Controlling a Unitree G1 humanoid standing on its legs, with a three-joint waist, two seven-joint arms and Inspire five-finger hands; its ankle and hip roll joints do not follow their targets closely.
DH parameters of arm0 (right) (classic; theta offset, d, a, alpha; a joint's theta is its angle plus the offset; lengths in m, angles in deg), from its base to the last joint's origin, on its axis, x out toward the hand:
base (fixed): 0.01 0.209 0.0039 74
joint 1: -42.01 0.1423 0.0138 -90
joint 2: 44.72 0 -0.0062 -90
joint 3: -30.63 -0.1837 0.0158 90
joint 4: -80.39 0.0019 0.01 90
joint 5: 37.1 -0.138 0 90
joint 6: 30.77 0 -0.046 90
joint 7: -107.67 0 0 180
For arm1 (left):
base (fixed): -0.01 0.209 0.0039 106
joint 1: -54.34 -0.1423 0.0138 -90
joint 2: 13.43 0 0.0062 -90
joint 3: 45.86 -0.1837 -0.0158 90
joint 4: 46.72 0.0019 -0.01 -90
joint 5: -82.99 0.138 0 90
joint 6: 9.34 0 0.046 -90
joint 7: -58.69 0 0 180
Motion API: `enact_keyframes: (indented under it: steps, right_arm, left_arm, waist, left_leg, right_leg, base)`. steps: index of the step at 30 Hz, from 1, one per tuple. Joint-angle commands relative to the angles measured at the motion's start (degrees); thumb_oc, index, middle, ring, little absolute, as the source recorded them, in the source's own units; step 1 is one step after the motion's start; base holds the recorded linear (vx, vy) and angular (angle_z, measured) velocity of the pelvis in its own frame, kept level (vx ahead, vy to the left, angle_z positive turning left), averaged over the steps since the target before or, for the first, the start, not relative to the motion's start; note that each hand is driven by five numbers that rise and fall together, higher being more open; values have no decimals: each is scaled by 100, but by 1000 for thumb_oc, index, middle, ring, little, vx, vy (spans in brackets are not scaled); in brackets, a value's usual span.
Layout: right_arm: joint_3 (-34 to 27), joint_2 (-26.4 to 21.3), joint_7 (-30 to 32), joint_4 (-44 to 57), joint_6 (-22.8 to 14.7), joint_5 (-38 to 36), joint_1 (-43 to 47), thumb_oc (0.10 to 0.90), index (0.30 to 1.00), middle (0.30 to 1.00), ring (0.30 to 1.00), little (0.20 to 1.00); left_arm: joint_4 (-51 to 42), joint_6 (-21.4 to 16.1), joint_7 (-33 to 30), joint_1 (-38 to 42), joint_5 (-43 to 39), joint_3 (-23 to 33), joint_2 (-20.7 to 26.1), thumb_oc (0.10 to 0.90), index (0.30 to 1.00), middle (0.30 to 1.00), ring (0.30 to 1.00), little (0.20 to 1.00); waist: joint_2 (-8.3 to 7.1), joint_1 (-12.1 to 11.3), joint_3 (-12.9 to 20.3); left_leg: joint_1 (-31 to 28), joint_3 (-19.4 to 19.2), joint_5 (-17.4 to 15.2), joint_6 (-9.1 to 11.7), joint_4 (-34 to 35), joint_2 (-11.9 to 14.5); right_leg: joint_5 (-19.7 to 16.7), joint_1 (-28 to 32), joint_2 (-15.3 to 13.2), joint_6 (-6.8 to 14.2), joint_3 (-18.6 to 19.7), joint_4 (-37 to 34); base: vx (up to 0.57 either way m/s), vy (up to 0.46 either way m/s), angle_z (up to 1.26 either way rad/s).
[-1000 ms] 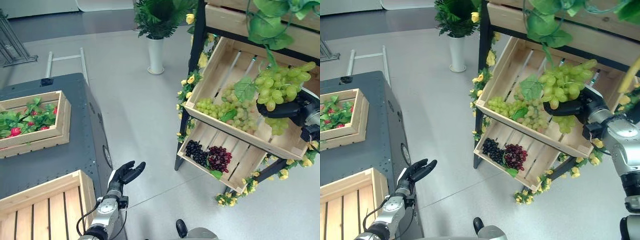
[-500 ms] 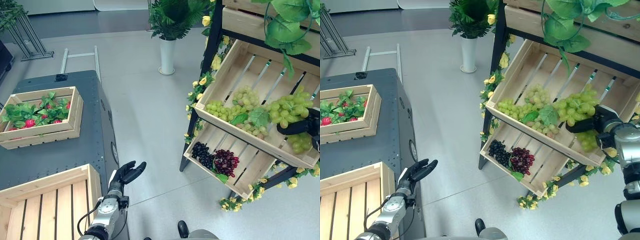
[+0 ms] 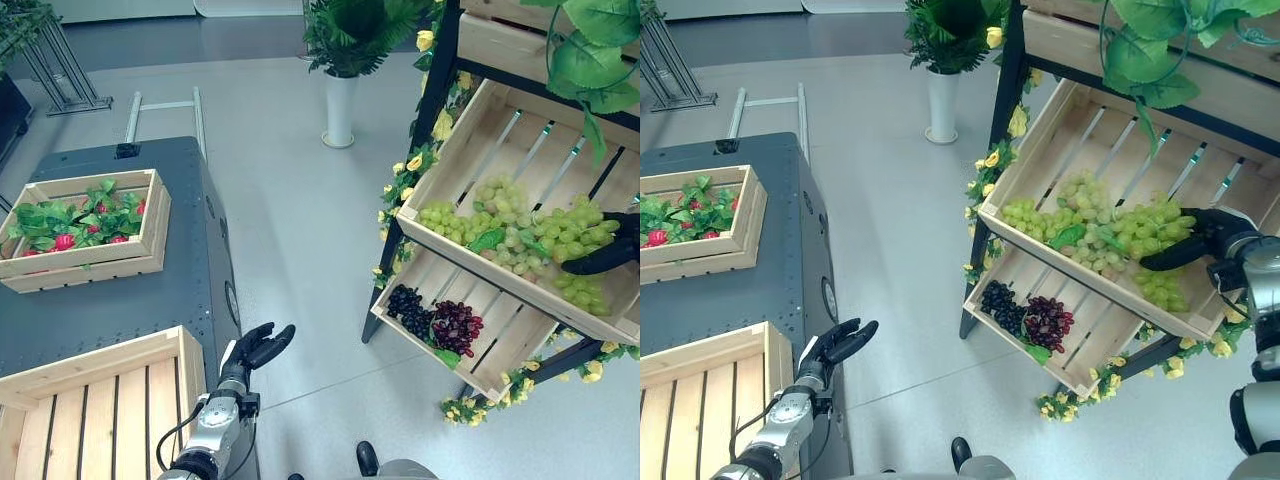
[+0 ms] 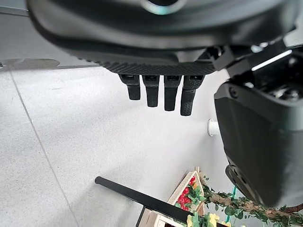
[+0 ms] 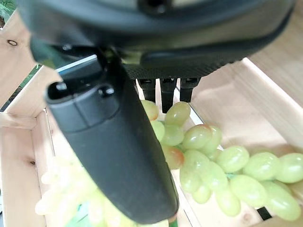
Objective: Pick up the fruits from the basket on one side to the basket on the other side
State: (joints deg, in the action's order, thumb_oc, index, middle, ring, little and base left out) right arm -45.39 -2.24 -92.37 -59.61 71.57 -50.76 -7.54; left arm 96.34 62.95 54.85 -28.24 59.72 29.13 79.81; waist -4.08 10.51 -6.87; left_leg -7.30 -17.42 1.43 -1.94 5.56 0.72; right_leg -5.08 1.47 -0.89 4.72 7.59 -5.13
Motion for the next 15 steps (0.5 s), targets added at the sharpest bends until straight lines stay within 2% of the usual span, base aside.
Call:
enact_keyframes:
  steps: [1, 6, 8, 10, 11, 12, 15]
  right_arm:
    - [-95, -1087, 723, 281, -655, 210, 583, 800, 900, 900, 900, 900]
    - [-350, -1020, 1163, 1101, -787, 574, 59, 800, 900, 900, 900, 900]
    - [-717, -911, 1633, 1781, -1019, 1033, -456, 800, 900, 900, 900, 900]
    - [-943, -840, 1821, 2099, -1056, 1260, -732, 800, 900, 900, 900, 900]
    - [-1098, -781, 2049, 2400, -1125, 1648, -951, 800, 900, 900, 900, 900]
    - [-1344, -651, 2606, 2868, -1250, 2595, -1348, 800, 900, 900, 900, 900]
    - [-1632, -474, 2903, 3561, -1286, 3418, -1839, 800, 900, 900, 900, 900]
  left_arm:
    - [-176, -404, 5, 501, -15, -168, 151, 800, 900, 900, 900, 900]
    - [-172, -399, 23, 452, -9, -104, 119, 800, 900, 900, 900, 900]
    - [-163, -405, 20, 408, -9, -38, 76, 800, 900, 900, 900, 900]
    - [-144, -421, 7, 398, -7, -18, 59, 800, 900, 900, 900, 900]
    - [-125, -432, -2, 386, -13, 15, 38, 800, 900, 900, 900, 900]
    - [-110, -436, -34, 367, 2, 55, -3, 800, 900, 900, 900, 900]
    - [-110, -433, -64, 330, 80, 97, -43, 800, 900, 900, 900, 900]
  waist:
    - [-63, 25, 388]
    - [-42, 101, 397]
    - [1, 187, 404]
    - [9, 213, 402]
    - [24, 247, 399]
    - [50, 295, 395]
    - [79, 337, 398]
  left_leg:
    - [-276, 64, -871, -21, -75, -228]
    - [-267, 19, -889, -24, -104, -237]
    - [-249, -15, -907, -38, -128, -240]
    - [-245, -22, -916, -44, -136, -241]
    - [-245, -24, -920, -50, -138, -243]
    - [-248, -33, -933, -66, -140, -246]
    - [-249, -48, -948, -86, -146, -243]
  right_leg:
    - [214, 108, 379, 53, -76, 13]
    - [214, 92, 370, 60, -40, 13]
    - [221, 70, 377, 67, 8, 15]
    - [225, 63, 380, 71, 24, 18]
    - [229, 61, 382, 74, 41, 20]
    - [238, 56, 388, 80, 74, 23]
    - [251, 49, 390, 95, 112, 28]
  base:
    - [0, 0, 0]
    - [6, 4, -2]
    - [0, 0, 0]
    - [4, 4, -3]
    - [18, 18, -6]
    - [20, 17, -6]
    - [15, 9, -7]
